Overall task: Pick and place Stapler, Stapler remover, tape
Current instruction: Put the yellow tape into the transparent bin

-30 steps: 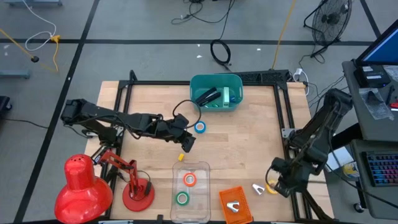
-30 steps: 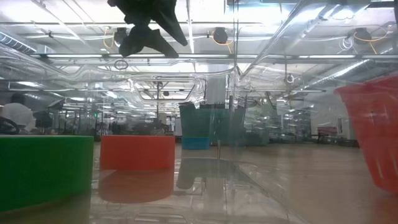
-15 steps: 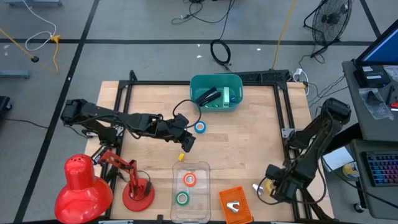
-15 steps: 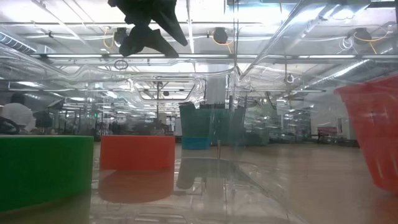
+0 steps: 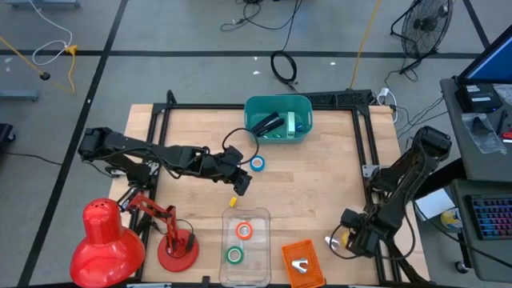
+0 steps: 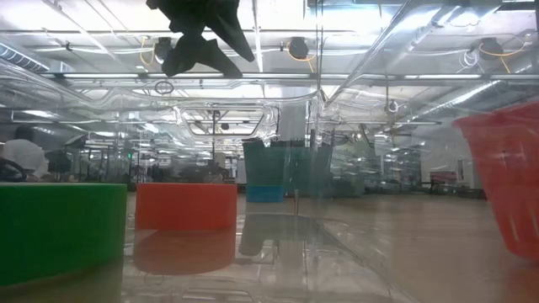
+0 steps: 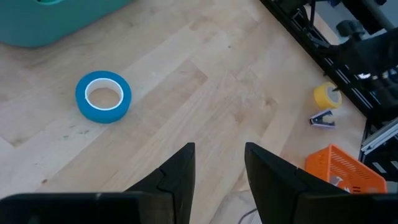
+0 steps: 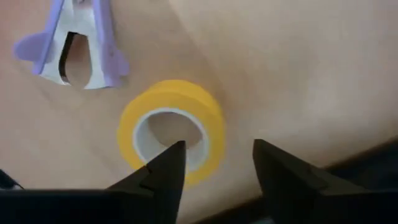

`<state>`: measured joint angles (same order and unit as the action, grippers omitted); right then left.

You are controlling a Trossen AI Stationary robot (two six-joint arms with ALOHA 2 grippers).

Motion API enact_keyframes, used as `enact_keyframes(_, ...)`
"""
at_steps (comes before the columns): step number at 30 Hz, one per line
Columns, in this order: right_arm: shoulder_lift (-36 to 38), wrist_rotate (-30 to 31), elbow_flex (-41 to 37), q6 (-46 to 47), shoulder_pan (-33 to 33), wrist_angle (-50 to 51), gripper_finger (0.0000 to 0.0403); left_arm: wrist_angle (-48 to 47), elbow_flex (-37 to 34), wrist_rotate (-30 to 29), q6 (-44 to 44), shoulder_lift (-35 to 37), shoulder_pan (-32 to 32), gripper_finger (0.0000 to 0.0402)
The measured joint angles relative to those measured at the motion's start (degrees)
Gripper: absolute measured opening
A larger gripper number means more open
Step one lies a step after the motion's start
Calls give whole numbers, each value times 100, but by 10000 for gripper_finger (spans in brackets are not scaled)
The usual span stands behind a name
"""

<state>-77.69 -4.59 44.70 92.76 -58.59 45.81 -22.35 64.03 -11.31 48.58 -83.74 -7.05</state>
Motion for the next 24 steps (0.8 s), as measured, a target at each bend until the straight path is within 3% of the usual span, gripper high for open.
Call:
enact_keyframes(4,0,-19,-478,245,-19,-980,202,0,0,-16,22,2,0,140)
enact_keyframes(9,24,-163,-769,460,15,-1229,191,-2,0,-27,63,2,0,140)
enact_keyframes(13,36,-287,-776,508,75,-1046,143,-2,0,-30,61,2,2,140)
enact_keyframes(18,106,-667,-794,509,219,-723,36,-2,0,-76,59,2,21,140)
enact_keyframes(24,651,-594,-811,332,779,-35,33,0,0,-81,-2,2,39,140)
